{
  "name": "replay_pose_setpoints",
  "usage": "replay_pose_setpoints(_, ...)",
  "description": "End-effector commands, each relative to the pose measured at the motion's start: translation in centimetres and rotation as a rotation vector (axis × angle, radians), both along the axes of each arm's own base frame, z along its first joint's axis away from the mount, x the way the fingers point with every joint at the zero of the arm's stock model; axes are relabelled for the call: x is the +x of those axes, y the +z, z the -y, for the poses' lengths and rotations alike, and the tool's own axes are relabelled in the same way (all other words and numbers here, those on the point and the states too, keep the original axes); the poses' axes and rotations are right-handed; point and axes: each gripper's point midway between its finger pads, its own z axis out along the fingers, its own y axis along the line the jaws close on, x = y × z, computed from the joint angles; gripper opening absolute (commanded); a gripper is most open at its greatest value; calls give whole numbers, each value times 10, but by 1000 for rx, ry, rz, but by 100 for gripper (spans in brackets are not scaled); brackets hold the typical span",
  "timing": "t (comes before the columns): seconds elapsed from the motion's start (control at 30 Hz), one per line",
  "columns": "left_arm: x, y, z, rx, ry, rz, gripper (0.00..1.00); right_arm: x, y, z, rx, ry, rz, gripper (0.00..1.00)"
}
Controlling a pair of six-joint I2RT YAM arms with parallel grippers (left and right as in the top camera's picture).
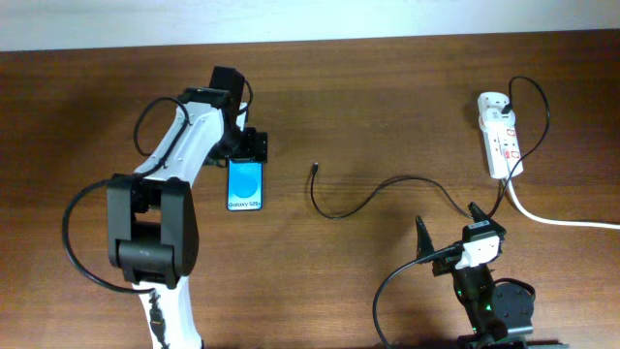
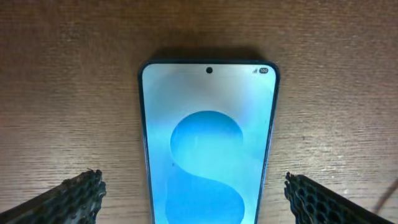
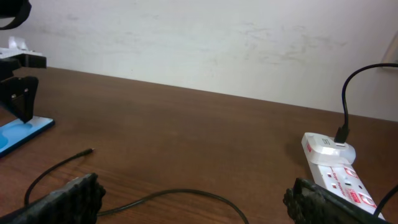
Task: Plug charger to phone and switch on socket
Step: 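Move the left gripper over the phone and grasp its bottom edge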
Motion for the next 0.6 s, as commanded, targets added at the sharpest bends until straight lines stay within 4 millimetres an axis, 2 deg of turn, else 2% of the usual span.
replay_pose_setpoints(0.0,-9,-13,1,6,17,-35,99,-1,-2,-4,12,18,-3,98)
replay_pose_setpoints(0.1,-17,-23,7,30,-6,-48,99,-1,-2,-4,12,18,-3,98)
replay_pose_setpoints(0.23,-18,-28,7,66,36,-44,99,-1,-2,-4,12,18,-3,98)
replay_pose_setpoints(0.4,-21,-44,6,76,35,-78,99,-1,-2,-4,12,18,-3,98)
replay_pose_setpoints(0.57,-17,-44,2,72,39,-68,99,-1,-2,-4,12,18,-3,98)
